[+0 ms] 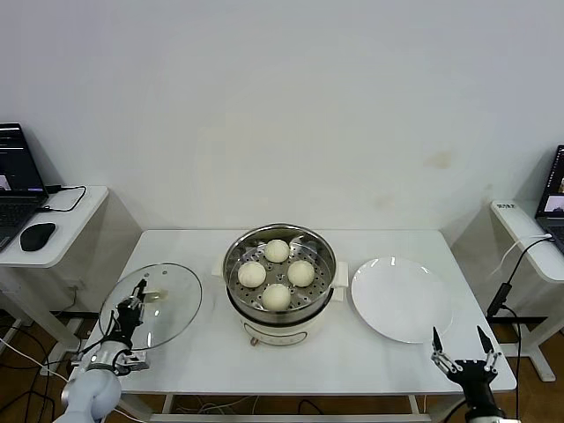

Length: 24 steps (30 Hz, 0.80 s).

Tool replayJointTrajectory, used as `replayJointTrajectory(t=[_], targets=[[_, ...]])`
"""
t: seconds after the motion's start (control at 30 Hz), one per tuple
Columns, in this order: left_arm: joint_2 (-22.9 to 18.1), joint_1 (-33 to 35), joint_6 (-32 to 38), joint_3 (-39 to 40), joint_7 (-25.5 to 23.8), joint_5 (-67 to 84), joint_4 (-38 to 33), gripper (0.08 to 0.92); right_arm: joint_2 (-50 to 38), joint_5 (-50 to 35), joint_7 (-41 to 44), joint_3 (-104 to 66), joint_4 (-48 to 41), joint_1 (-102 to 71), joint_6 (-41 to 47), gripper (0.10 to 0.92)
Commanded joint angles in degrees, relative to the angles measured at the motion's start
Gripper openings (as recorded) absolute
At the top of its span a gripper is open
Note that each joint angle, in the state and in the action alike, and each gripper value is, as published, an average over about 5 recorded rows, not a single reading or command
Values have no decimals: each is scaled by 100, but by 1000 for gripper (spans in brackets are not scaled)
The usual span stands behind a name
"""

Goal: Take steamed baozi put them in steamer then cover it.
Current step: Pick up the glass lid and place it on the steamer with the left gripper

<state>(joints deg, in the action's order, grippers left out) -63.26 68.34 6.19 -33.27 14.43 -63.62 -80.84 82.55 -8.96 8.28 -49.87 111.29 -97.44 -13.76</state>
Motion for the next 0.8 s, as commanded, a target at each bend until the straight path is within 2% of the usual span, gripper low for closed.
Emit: replayJointTrajectory(t=[0.03, 0.23, 0.47, 0.6, 0.8], targets=[[344, 1171, -801, -527, -648, 259, -2446, 140, -132, 39, 12, 90, 38, -13, -3, 823], [693, 1550, -1681, -774, -1240, 790, -3607, 140, -181, 117, 25, 113, 69, -32, -49, 823], [1230, 1582, -2499, -382, -1632, 1402, -4668, 140, -84, 350, 13, 177, 117, -59, -129, 823], [1542, 1288, -2791, 62, -1682, 1608, -4812, 140, 35, 689, -48, 246, 146, -77, -219, 823], [1792, 402, -3131, 1147, -1704, 1533, -4489, 140, 222, 1082, -185, 415, 187, -154, -300, 823]])
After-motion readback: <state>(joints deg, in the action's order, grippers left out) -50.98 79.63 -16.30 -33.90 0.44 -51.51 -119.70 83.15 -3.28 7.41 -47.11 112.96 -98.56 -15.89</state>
